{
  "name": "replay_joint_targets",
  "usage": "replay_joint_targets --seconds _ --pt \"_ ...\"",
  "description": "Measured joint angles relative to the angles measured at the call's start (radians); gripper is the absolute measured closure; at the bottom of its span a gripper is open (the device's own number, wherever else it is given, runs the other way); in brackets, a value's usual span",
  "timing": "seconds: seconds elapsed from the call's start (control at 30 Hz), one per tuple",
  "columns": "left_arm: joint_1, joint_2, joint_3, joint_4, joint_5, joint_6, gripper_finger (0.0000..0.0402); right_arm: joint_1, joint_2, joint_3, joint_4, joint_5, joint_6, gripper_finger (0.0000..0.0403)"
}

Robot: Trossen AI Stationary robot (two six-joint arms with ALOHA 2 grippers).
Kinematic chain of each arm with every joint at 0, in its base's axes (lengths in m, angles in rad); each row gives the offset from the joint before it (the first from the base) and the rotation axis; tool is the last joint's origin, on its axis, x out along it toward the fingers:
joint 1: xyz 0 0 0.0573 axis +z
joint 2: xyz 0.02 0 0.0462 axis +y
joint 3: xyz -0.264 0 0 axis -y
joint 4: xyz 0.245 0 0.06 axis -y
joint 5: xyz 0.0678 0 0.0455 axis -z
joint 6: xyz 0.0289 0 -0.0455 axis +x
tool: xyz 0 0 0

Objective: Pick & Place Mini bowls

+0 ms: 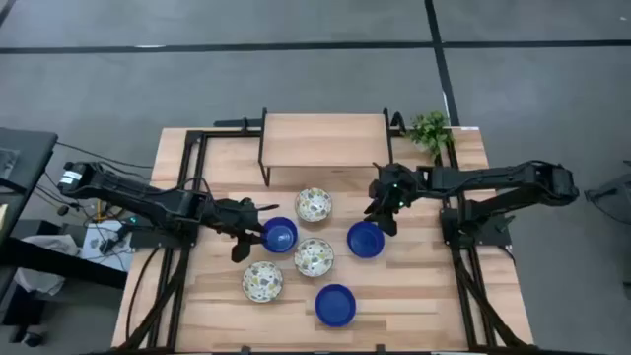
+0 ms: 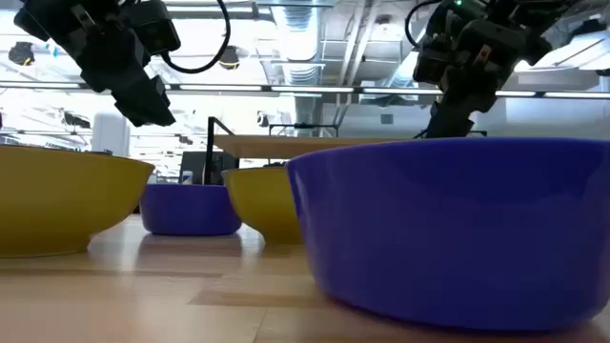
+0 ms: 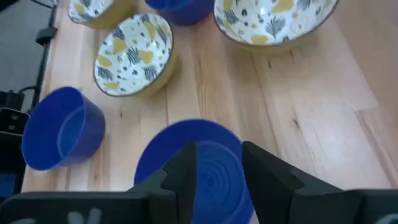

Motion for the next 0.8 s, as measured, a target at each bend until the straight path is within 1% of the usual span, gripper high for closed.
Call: replay_joint_targets --seconds 0.33,0.6,0.8 --pt "0.0 0.0 0.0 0.0 0.0 0.0 0.0258 0.0 0.001 0.0 -0.029 0.006 0.0 0.0284" --pt "0.0 0.0 0.0 0.0 0.0 0.0 0.0258 0.001 0.065 0.002 -0.023 0.003 0.0 0.0284" --pt "0.0 0.0 0.0 0.0 0.0 0.0 0.0258 0.022 0.12 0.001 -0.018 0.002 0.0 0.0284"
